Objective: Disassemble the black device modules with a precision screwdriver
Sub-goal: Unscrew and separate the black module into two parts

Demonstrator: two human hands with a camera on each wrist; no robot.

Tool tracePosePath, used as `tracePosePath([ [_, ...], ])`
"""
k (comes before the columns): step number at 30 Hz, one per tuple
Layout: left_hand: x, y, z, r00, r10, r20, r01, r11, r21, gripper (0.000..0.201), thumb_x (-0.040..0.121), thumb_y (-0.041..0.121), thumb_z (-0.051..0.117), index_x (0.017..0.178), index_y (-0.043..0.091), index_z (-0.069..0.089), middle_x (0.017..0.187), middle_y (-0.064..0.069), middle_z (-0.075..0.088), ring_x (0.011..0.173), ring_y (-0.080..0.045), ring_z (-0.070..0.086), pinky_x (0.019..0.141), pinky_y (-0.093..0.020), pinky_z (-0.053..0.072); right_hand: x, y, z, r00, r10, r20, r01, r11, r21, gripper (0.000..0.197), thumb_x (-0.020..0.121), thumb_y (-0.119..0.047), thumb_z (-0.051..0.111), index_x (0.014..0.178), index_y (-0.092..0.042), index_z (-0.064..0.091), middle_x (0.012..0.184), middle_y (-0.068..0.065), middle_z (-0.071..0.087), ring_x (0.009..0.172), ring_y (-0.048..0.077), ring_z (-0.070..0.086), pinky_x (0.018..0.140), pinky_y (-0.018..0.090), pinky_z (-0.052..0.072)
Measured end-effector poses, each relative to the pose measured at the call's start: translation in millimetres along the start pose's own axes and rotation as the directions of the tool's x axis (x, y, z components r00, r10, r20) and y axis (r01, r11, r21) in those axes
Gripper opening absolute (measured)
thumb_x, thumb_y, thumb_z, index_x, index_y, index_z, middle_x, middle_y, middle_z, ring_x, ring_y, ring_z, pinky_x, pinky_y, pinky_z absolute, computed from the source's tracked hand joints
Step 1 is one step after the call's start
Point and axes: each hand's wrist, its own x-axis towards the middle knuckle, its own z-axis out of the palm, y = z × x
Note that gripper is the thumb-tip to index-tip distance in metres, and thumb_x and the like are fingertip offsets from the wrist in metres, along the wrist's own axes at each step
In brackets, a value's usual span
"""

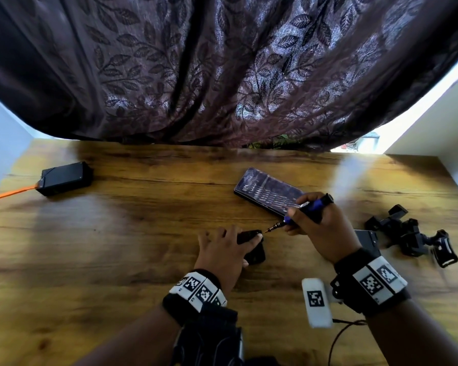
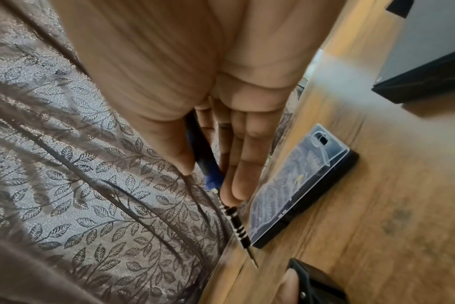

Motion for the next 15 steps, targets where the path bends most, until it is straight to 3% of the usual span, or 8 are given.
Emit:
tracePosePath([
  [5,3.1,-0.3,-2.9,0.999,0.0,0.05,0.0,1.0,-0.005,0.076,0.101,0.031,0.055,0.157,0.051,0.008,0.156,0.0,0.022,0.14,-0.029,0.026,0.113,-0.064,0.017,-8.4,10.0,-1.2,1.0,0.005,-0.012,-0.006,1.0,-0.014,0.018,0.093,-0.012,0.07,0.102,-0.017,0.055,0.084,0.015,0.076,0.075,0.032,0.076,0.077,0.058,0.061],
  [9,8.6,-4.3,-1.7,0.998,0.032,0.061,-0.032,0.999,-0.002,0.079,0.099,0.032,0.057,0.157,0.051,0.006,0.15,0.0,0.025,0.136,-0.028,0.027,0.11,-0.063,0.021,-9.1,12.1,0.3,1.0,-0.011,0.018,0.013,0.994,-0.111,0.013,0.093,-0.013,0.071,0.096,-0.006,0.061,0.083,0.009,0.077,0.074,0.024,0.077,0.075,0.053,0.063],
  [15,10.0,-7.9,2.3,0.998,0.019,0.054,-0.02,1.0,0.003,0.078,0.097,0.031,0.06,0.154,0.054,0.013,0.151,0.004,0.025,0.135,-0.024,0.028,0.111,-0.058,0.024,-9.2,11.0,4.8,0.998,-0.046,0.049,0.055,0.98,-0.191,0.01,0.093,-0.017,0.072,0.092,-0.012,0.064,0.081,0.0,0.077,0.073,0.016,0.076,0.074,0.043,0.064],
])
